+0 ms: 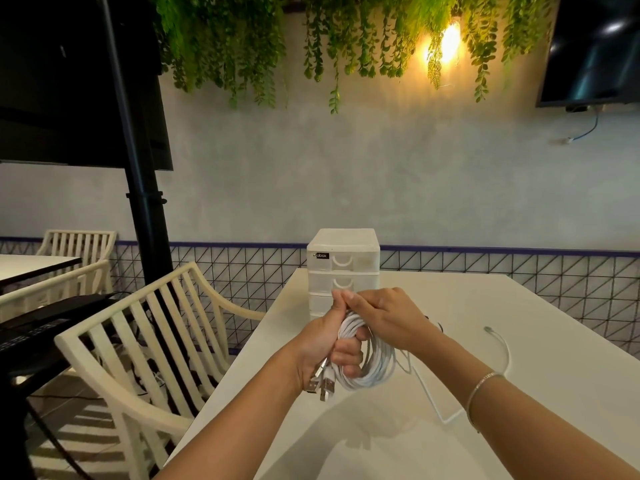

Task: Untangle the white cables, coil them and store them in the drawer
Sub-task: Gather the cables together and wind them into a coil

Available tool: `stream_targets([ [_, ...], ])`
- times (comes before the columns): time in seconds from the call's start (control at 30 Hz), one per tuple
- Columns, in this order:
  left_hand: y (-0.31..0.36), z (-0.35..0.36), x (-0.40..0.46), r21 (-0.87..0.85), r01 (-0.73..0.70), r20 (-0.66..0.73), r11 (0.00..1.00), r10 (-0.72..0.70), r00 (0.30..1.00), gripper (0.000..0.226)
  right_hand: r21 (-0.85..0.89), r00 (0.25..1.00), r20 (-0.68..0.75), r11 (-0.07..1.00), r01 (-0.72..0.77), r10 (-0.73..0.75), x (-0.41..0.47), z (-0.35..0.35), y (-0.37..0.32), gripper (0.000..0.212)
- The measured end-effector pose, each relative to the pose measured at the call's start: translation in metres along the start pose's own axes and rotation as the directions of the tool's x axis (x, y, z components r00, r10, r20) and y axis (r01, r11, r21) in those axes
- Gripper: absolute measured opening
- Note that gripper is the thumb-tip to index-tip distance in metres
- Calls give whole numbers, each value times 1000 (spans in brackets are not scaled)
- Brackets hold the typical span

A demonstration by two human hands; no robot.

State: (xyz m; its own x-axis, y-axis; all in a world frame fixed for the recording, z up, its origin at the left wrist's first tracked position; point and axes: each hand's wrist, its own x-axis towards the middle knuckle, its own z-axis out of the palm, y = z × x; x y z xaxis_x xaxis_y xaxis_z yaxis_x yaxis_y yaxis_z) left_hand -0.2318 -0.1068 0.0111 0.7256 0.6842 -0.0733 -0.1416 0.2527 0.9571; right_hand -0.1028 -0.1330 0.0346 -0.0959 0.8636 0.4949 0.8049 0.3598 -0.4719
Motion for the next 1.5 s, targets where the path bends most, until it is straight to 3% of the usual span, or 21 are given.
stream_targets([
  [0.17, -6, 4, 5, 3, -62, -30, 998, 62, 998, 74, -103, 996, -92, 994, -26, 17, 4, 7, 3, 51],
  [0.3, -4, 6, 3, -116, -64, 51, 991, 71, 996, 66, 21, 974, -182, 991, -133, 134, 11, 8, 4, 59],
  [0.5, -8, -3, 1, -267, -16, 258, 964, 87, 962, 46, 190, 963, -115, 957, -219, 243, 14, 7, 7, 61],
  [0.67, -9, -6, 1, -292, -25, 357, 956, 133, 924, 35, 231, 967, -93, 950, -211, 237, 14, 3, 5, 69],
  [0.8, -9, -8, 2, -304, -4, 347, 953, 115, 931, 36, 220, 959, -139, 952, -213, 246, 15, 4, 4, 61],
  [0.9, -6, -3, 1, -273, 6, 226, 962, 58, 972, 47, 189, 962, -163, 964, -186, 218, 15, 5, 3, 59],
  [1.03, -3, -6, 0, -242, 13, 124, 970, 18, 992, 59, 173, 985, -38, 972, -158, 166, 15, -3, 5, 51],
  [1.13, -2, -16, 0, -218, 56, 166, 974, -20, 986, 54, 291, 986, 89, 943, -163, 143, 11, -18, 12, 33],
  [1.27, 0, -30, -1, -192, 113, 262, 975, -60, 963, 51, 329, 946, 263, 903, -275, 191, 7, -36, 31, 27],
  [1.4, -1, -35, -2, -29, 168, 398, 985, -143, 906, 43, 302, 942, 255, 907, -293, 219, 8, -47, 36, 6],
  [1.5, -7, -36, -3, 75, 184, 425, 980, -198, 883, 42, 234, 943, 243, 930, -283, 226, 14, -55, 40, 11],
])
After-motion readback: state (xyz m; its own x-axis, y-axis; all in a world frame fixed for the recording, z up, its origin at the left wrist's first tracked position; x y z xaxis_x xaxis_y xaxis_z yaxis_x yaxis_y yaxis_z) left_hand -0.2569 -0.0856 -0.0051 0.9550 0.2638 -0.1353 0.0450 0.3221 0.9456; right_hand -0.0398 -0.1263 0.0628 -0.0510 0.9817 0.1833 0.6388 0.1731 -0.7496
